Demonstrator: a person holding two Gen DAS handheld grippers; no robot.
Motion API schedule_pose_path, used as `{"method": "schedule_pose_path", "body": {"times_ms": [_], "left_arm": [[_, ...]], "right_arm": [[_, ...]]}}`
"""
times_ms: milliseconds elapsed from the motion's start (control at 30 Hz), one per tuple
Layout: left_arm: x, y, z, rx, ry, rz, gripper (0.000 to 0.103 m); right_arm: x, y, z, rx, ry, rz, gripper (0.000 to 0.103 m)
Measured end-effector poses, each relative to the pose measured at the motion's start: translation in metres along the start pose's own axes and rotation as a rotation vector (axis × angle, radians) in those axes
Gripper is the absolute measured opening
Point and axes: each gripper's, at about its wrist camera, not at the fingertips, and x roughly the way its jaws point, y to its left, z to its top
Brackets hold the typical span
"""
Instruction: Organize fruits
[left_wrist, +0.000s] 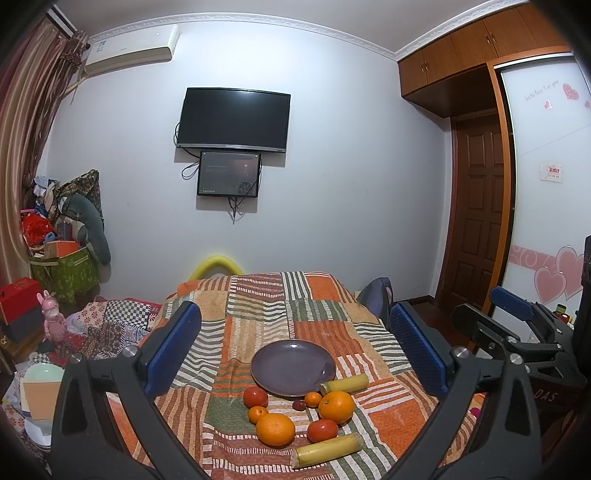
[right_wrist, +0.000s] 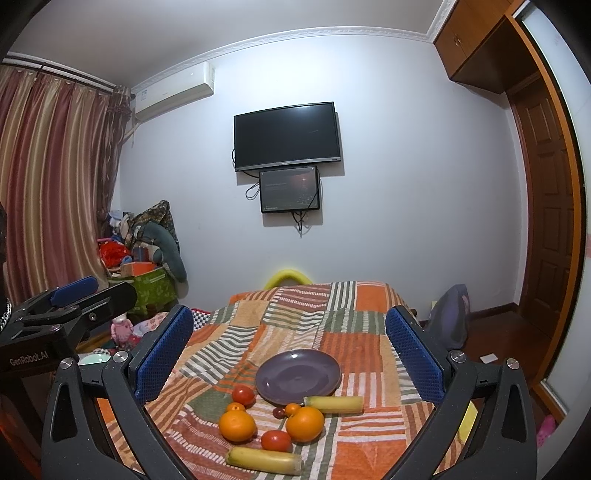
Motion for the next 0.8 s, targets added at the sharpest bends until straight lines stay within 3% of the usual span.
{"method": "schedule_pose_path", "body": {"times_ms": [500, 633, 800], "left_arm": [[0.005, -0.002, -0.002, 0.007, 0.022, -0.011, 0.103], [0.015, 0.0, -0.004, 0.006, 0.06, -0.009, 0.083], [0.036, 0.01, -0.013, -0.002, 0.138, -0.016, 0.069]], "right_arm": [[0.007, 0.0, -0.006, -0.004, 0.012, -0.008, 0.103], [0.013, -0.004, -0.011, -0.001, 0.037, -0.006, 0.094], [0.024, -0.009, -0.019, -0.006, 0.098, 0.015, 0.078]]}}
